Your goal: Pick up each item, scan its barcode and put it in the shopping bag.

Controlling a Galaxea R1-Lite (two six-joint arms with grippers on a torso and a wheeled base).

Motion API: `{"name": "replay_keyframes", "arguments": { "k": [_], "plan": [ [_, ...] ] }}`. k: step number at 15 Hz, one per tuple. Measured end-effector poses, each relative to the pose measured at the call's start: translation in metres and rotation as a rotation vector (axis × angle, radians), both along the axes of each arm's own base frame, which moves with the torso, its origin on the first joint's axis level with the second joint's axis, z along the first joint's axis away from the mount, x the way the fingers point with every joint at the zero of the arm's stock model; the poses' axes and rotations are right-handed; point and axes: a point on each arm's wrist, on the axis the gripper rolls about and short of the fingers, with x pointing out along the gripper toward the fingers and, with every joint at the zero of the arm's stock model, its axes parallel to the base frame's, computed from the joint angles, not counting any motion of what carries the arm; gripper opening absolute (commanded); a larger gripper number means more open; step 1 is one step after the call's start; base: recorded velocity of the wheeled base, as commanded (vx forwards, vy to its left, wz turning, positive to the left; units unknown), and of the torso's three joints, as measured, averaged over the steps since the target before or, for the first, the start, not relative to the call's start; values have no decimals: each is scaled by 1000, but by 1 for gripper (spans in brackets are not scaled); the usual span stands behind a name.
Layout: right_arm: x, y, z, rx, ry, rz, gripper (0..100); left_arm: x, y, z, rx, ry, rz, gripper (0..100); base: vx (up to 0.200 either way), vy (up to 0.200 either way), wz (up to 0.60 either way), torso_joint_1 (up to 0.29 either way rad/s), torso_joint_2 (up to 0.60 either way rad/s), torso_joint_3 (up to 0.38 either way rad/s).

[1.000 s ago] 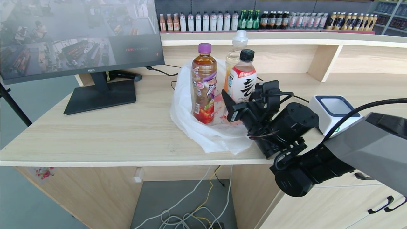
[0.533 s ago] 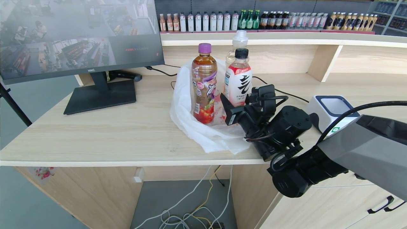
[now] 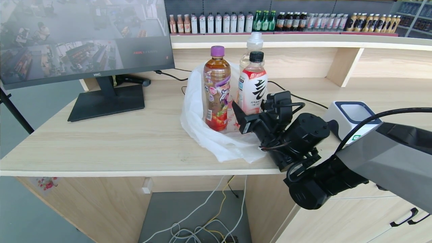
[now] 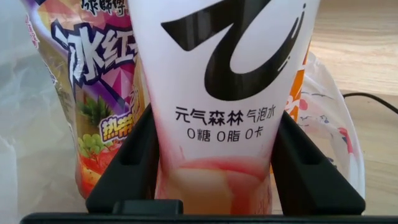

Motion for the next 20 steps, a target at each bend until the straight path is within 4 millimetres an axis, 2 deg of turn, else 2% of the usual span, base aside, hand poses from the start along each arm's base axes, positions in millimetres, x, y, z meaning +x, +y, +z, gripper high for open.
{"name": "replay_keyframes", "arguments": {
  "k": [6, 8, 11, 13, 15, 18, 20],
  "plan": [
    [-9, -9, 6, 20, 17, 3, 100, 0, 0, 0, 0, 0, -1, 100, 0, 0, 0, 0, 0, 0],
    [-20, -15, 13, 22, 19, 5, 100, 0, 0, 0, 0, 0, 0, 100, 0, 0, 0, 0, 0, 0],
    [-47, -33, 26, 17, 29, 6, 100, 0, 0, 0, 1, 0, 0, 100, 0, 0, 0, 0, 0, 0],
    [-75, -52, 35, 10, 40, 4, 100, 0, 0, 0, 0, 0, 0, 100, 0, 0, 0, 0, 0, 0],
    [-111, -82, 38, -6, 66, -15, 100, 0, 0, 0, -1, 0, -1, 100, 0, 0, 0, 0, 0, 0],
    [-175, -134, 30, -28, 111, -70, 100, 0, 0, 0, 0, 0, -1, 100, 0, 0, 0, 0, 0, 0],
    [-210, -161, 25, -41, 150, -123, 100, 0, 0, 0, 1, 0, 0, 100, 0, 0, 0, 0, 0, 0]
  ]
}}
